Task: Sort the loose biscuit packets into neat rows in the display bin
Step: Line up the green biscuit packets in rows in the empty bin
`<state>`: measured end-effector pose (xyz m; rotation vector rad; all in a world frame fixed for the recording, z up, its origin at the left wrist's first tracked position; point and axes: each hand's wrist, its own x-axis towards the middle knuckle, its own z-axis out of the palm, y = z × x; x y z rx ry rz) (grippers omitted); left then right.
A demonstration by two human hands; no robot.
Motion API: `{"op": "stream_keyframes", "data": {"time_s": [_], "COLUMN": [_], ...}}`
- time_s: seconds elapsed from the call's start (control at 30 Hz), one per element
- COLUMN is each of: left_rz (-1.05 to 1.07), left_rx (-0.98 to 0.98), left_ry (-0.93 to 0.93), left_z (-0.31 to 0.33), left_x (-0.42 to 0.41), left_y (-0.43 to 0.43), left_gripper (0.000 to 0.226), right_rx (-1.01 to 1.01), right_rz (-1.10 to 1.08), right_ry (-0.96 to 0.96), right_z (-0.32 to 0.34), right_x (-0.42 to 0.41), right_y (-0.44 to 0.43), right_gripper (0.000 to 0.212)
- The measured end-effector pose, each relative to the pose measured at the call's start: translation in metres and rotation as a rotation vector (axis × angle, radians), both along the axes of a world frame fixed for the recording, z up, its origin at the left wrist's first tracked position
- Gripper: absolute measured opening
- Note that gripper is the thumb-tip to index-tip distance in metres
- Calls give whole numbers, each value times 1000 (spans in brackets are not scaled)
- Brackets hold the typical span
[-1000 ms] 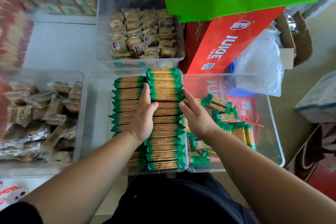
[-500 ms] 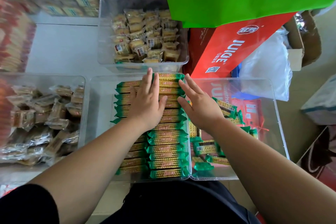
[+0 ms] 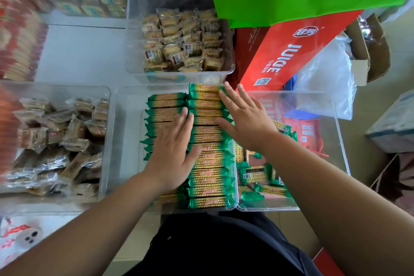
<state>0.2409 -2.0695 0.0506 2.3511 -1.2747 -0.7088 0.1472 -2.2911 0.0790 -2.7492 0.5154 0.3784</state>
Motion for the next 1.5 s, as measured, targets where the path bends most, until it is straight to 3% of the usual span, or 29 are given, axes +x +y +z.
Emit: {"op": "stream_keyframes", "data": {"time_s": [0.17, 0.33, 0.4, 0.53, 0.67, 0.8, 0.9, 1.0, 1.07, 1.13, 1.33, 1.43, 1.5], "left_rz": [-83, -90, -103, 39, 231, 236, 170, 188, 266, 331, 278, 253, 325], "left_rx": [61, 45, 36, -132, -256, -142, 83, 159, 75, -35, -296, -428, -321], "left_ry": [-88, -71, -83, 0, -126, -252, -351, -349, -262, -216, -442, -251, 47], "left_z": [-13, -19, -17, -3, 18, 24, 16, 7, 6, 8, 17, 19, 21], "left_x": [-29, -32, -29, -30, -41, -56, -69, -82, -88, -91, -108, -131, -147], "left_y": [31, 25, 24, 21, -3, -37, -54, -60, -61, -62, -74, -83, -95], "left_gripper": [84, 84, 85, 77, 63, 61, 69, 77, 75, 69, 34, 21, 22], "right_rx": [63, 278, 278, 186, 227, 129, 125, -30, -13, 141, 406, 521, 575], "right_rz": [81, -197, -293, -525, -789, -645, -598, -365, -340, -423, -693, -777, -802], "right_ry": [21, -137, -152, 103, 340, 430, 448, 511, 456, 391, 178, 136, 144], "right_z": [-10, -12, -14, -33, -48, -63, -66, -69, -76, -81, -89, -93, -96], "right_x": [-40, -67, -86, -134, -171, -170, -162, -161, -162, -161, -158, -165, -170], "right_y": [27, 37, 26, -20, -61, -68, -72, -77, -80, -83, -81, -85, -88], "right_gripper": [84, 70, 59, 66, 87, 85, 63, 61, 63, 61, 79, 50, 45]}}
